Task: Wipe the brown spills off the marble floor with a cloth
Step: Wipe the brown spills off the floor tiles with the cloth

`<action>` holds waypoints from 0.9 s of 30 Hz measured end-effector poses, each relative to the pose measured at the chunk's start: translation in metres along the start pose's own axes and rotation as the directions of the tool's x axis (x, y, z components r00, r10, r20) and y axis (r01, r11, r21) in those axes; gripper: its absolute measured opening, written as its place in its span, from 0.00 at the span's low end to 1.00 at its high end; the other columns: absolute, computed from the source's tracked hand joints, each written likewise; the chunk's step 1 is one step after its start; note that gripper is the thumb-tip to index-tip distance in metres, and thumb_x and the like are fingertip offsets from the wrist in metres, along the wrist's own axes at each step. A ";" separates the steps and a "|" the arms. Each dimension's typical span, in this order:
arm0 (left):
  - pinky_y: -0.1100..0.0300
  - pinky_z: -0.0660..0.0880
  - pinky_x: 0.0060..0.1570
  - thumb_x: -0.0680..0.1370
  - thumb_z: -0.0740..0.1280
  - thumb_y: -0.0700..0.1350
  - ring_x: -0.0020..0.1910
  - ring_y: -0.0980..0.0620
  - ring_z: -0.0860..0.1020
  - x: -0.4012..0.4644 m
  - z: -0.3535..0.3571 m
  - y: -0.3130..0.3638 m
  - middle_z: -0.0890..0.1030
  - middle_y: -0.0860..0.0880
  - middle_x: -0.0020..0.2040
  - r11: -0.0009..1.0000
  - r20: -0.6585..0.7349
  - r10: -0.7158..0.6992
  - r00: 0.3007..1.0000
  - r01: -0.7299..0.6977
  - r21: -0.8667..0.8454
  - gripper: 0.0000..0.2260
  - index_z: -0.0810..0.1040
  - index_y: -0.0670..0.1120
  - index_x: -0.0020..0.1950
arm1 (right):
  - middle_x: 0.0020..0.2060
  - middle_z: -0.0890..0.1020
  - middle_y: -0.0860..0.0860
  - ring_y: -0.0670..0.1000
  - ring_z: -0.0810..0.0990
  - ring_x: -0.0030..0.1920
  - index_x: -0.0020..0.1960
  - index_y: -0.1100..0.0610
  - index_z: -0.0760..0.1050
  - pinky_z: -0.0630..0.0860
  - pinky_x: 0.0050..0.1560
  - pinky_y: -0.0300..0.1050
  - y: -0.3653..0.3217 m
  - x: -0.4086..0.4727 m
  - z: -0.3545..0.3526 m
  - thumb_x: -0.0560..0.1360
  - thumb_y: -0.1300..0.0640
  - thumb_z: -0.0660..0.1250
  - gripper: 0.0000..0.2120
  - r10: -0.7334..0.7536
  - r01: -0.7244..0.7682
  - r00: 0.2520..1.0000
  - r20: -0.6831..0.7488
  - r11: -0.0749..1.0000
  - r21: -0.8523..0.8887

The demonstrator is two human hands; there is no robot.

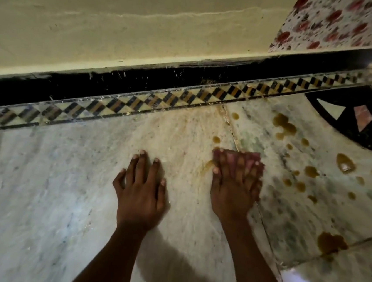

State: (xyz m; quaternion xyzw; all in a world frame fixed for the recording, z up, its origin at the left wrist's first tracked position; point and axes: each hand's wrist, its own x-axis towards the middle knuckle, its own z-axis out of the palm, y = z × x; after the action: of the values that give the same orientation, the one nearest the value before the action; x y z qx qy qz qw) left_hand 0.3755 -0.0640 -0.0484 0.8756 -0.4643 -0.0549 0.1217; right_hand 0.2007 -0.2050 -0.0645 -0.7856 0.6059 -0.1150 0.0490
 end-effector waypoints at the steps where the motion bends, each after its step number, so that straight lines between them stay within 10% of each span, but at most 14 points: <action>1: 0.39 0.58 0.77 0.85 0.53 0.57 0.86 0.43 0.58 -0.001 0.000 0.000 0.59 0.43 0.87 1.000 -0.006 0.002 1.000 -0.002 0.000 0.27 0.66 0.50 0.84 | 0.86 0.57 0.51 0.65 0.51 0.86 0.83 0.30 0.51 0.56 0.81 0.71 0.002 -0.007 -0.002 0.86 0.36 0.47 0.25 -0.100 0.101 0.994 0.038 0.995 -0.023; 5: 0.39 0.58 0.78 0.86 0.53 0.57 0.87 0.44 0.57 -0.001 0.003 0.000 0.59 0.44 0.88 1.000 -0.005 -0.002 1.000 0.002 0.002 0.27 0.66 0.51 0.84 | 0.87 0.56 0.48 0.60 0.51 0.87 0.82 0.28 0.51 0.59 0.80 0.67 0.046 -0.047 -0.023 0.86 0.38 0.44 0.24 -0.392 0.403 0.907 0.156 0.914 -0.048; 11: 0.39 0.58 0.78 0.85 0.53 0.57 0.87 0.45 0.58 -0.001 0.006 -0.001 0.59 0.45 0.88 1.000 -0.018 -0.007 1.000 0.007 0.018 0.27 0.65 0.52 0.84 | 0.84 0.64 0.55 0.69 0.58 0.84 0.83 0.34 0.54 0.59 0.77 0.76 0.010 0.013 0.000 0.85 0.38 0.52 0.27 0.158 -0.157 0.987 -0.008 0.985 0.075; 18: 0.39 0.58 0.78 0.86 0.52 0.58 0.87 0.45 0.56 -0.002 0.005 -0.001 0.57 0.45 0.88 1.000 -0.001 -0.007 1.000 0.007 0.017 0.27 0.64 0.52 0.84 | 0.87 0.49 0.45 0.56 0.45 0.87 0.81 0.26 0.49 0.53 0.83 0.64 0.025 -0.029 -0.024 0.86 0.35 0.43 0.24 -0.340 0.352 0.919 0.199 0.936 -0.029; 24: 0.40 0.58 0.78 0.85 0.53 0.58 0.87 0.45 0.56 -0.001 0.006 -0.002 0.58 0.45 0.88 1.000 -0.013 -0.014 1.000 0.014 0.021 0.27 0.65 0.52 0.84 | 0.87 0.54 0.52 0.64 0.46 0.86 0.82 0.27 0.50 0.49 0.82 0.71 0.000 0.046 -0.006 0.84 0.32 0.44 0.26 0.132 -0.146 0.980 0.149 0.986 0.085; 27: 0.40 0.57 0.78 0.85 0.53 0.58 0.87 0.46 0.56 0.001 0.005 -0.001 0.57 0.45 0.88 1.000 -0.006 -0.018 1.000 0.018 0.021 0.27 0.65 0.52 0.84 | 0.87 0.42 0.50 0.64 0.35 0.85 0.81 0.27 0.43 0.43 0.82 0.72 -0.042 0.064 0.004 0.85 0.34 0.43 0.25 -0.049 0.029 0.959 0.280 0.997 0.073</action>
State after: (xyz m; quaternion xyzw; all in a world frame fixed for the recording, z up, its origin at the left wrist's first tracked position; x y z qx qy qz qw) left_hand 0.3752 -0.0652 -0.0537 0.8811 -0.4564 -0.0489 0.1134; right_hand 0.2561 -0.2562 -0.0516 -0.8037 0.5728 -0.0236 0.1592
